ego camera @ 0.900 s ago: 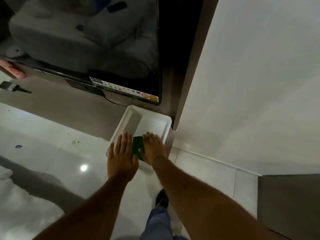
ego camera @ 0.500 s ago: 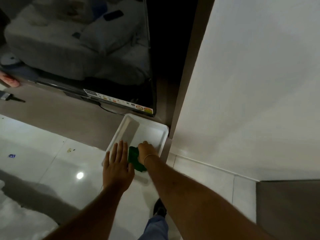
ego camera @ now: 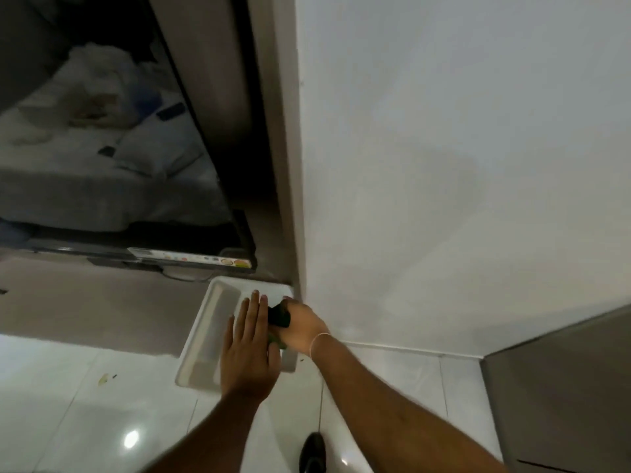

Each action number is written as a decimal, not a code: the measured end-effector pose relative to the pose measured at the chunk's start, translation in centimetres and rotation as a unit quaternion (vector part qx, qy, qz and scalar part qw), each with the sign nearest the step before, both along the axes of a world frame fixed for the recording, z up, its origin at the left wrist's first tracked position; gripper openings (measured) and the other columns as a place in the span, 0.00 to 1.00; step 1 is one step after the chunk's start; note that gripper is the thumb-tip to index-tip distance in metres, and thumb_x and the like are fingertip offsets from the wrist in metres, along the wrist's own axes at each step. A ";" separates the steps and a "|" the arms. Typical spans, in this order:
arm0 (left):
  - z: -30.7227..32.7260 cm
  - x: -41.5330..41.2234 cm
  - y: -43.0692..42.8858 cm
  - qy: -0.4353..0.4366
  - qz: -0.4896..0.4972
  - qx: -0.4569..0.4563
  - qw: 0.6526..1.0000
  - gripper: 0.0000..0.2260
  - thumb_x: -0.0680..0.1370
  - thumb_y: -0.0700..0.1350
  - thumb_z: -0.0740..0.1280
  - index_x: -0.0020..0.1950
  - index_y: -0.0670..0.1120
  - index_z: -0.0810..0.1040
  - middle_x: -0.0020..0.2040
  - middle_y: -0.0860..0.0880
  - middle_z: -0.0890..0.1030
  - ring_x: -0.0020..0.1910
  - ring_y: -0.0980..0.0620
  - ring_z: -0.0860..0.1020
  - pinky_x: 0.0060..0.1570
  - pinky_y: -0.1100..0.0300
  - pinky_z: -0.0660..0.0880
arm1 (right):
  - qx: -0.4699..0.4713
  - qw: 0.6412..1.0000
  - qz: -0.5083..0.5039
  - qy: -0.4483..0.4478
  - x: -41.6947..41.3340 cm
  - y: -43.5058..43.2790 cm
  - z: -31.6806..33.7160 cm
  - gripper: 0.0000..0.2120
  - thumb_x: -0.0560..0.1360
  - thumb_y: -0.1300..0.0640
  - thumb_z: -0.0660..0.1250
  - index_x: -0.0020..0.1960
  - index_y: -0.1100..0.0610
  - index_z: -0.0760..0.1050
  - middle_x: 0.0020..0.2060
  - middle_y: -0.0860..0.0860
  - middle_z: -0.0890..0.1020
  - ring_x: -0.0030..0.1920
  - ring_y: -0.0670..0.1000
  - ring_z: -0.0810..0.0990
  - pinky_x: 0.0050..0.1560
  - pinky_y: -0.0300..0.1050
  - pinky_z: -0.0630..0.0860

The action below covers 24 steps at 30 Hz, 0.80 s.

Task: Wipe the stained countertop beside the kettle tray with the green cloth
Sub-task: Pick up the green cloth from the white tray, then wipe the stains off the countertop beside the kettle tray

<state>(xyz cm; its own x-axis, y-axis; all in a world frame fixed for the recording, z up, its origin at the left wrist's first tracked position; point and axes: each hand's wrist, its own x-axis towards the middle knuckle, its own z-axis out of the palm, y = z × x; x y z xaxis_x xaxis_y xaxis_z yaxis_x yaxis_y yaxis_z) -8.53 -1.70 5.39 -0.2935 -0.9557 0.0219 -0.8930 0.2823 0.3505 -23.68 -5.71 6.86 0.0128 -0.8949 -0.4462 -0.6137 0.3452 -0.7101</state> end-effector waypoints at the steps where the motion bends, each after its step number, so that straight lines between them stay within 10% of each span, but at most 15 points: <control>1: 0.5 -1.4 0.0 -0.006 -0.021 -0.006 1.000 0.35 0.81 0.51 0.50 0.89 0.45 0.53 0.89 0.45 0.53 0.89 0.44 0.53 0.86 0.38 0.55 | -0.031 0.999 -0.011 0.031 -1.8 0.8 0.9 0.19 0.73 0.38 0.71 0.58 0.47 0.78 0.59 0.48 0.83 0.60 0.54 0.82 0.70 0.57 0.78; 6: 2.2 -10.7 0.4 0.043 -0.141 -0.020 0.989 0.40 0.78 0.49 0.53 0.90 0.48 0.44 0.90 0.48 0.49 0.89 0.48 0.50 0.87 0.45 0.51 | -0.152 0.979 -0.073 0.111 -12.5 5.8 4.2 0.13 0.69 0.38 0.69 0.46 0.45 0.74 0.71 0.43 0.79 0.76 0.45 0.71 0.84 0.63 0.51; 10: 2.9 -20.2 2.0 0.083 -0.260 -0.030 0.962 0.41 0.79 0.48 0.56 0.89 0.50 0.40 0.91 0.49 0.47 0.89 0.53 0.42 0.86 0.48 0.47 | -0.171 0.950 -0.171 0.198 -21.3 11.3 5.6 0.15 0.72 0.42 0.70 0.40 0.49 0.68 0.38 0.43 0.79 0.43 0.43 0.76 0.80 0.50 0.59; 17: 2.6 -35.3 9.6 0.084 -0.489 -0.023 0.868 0.37 0.80 0.48 0.53 0.90 0.47 0.47 0.90 0.47 0.51 0.89 0.47 0.54 0.85 0.44 0.54 | -0.080 0.898 -0.370 0.223 -32.2 26.3 7.7 0.16 0.74 0.53 0.72 0.50 0.46 0.64 0.42 0.47 0.79 0.40 0.54 0.78 0.36 0.49 0.73; 22: 3.5 -44.4 17.2 0.091 -0.597 -0.010 0.797 0.38 0.80 0.50 0.52 0.90 0.47 0.46 0.91 0.48 0.49 0.89 0.48 0.52 0.85 0.42 0.56 | 0.017 0.802 -0.579 0.148 -38.7 39.1 8.2 0.37 0.74 0.66 0.73 0.76 0.47 0.62 0.57 0.57 0.84 0.55 0.59 0.85 0.56 0.57 0.85; 24: 3.8 -48.0 20.2 0.092 -0.631 -0.008 0.770 0.39 0.80 0.50 0.53 0.90 0.48 0.43 0.91 0.48 0.47 0.89 0.49 0.49 0.86 0.43 0.52 | 0.044 0.770 -0.617 0.154 -41.7 44.2 8.5 0.31 0.74 0.68 0.72 0.76 0.54 0.73 0.63 0.58 0.85 0.63 0.60 0.84 0.62 0.53 0.83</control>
